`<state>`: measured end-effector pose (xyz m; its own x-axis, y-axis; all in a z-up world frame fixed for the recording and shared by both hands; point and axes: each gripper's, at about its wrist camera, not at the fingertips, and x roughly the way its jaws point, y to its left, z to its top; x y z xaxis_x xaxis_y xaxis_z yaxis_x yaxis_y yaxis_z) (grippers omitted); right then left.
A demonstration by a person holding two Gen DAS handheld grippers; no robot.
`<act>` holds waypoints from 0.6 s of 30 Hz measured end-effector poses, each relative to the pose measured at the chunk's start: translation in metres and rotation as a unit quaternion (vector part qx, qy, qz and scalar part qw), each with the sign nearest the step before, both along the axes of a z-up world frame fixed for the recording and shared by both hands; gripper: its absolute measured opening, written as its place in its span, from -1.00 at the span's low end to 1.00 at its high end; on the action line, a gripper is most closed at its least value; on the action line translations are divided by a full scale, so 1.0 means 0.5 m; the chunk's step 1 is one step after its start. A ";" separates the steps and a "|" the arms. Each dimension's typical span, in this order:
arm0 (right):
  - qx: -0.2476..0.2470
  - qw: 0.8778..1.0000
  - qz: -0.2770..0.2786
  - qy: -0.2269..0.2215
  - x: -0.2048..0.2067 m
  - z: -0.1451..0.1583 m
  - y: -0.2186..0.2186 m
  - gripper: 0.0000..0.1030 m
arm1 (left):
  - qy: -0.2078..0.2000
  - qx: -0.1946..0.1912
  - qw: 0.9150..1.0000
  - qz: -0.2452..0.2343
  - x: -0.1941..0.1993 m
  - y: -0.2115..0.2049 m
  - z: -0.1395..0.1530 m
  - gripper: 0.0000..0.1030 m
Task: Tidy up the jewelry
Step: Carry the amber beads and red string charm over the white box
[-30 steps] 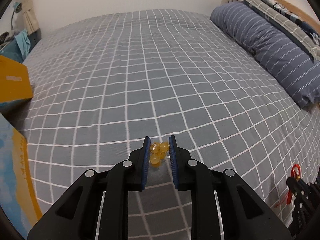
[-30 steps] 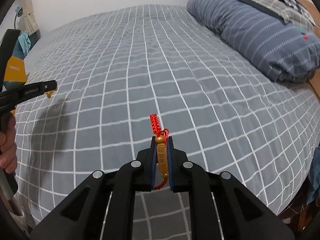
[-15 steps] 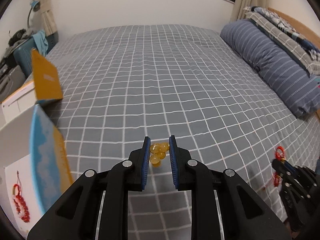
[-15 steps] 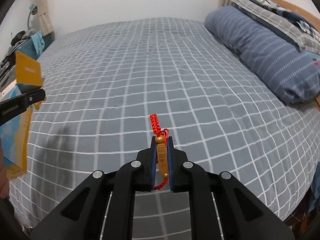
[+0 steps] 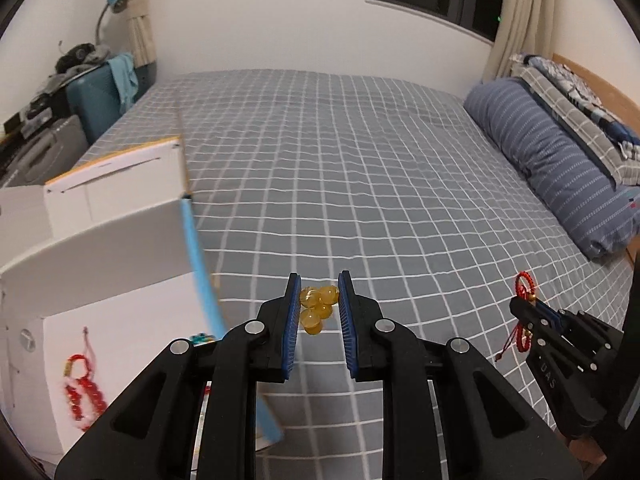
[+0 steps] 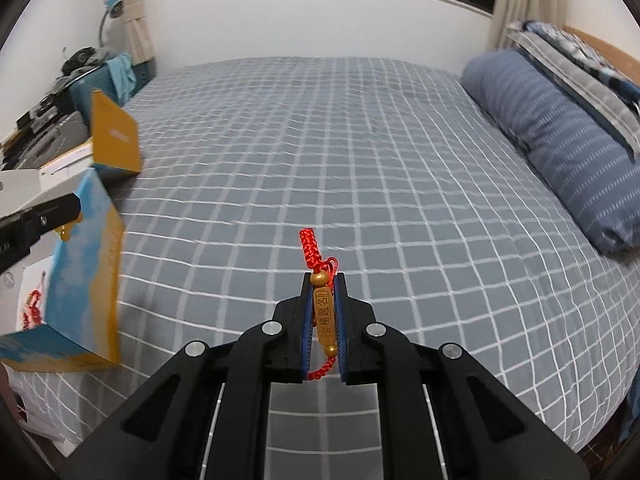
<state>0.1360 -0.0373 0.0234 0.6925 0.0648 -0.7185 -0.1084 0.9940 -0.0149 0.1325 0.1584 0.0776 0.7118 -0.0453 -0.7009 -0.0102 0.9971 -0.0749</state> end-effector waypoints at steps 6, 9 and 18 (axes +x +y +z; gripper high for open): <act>-0.006 0.999 0.034 -0.014 -0.008 0.040 0.099 -0.83 | -0.007 -0.006 0.999 0.033 -0.029 0.084 0.019 -0.65; -0.004 0.998 0.054 -0.016 -0.010 0.055 0.151 -0.83 | -0.010 0.000 0.998 0.055 -0.039 0.125 0.024 -0.65; -0.002 0.992 0.120 -0.028 -0.033 0.084 0.330 -0.83 | -0.003 0.009 0.994 0.111 -0.101 0.264 0.020 -0.65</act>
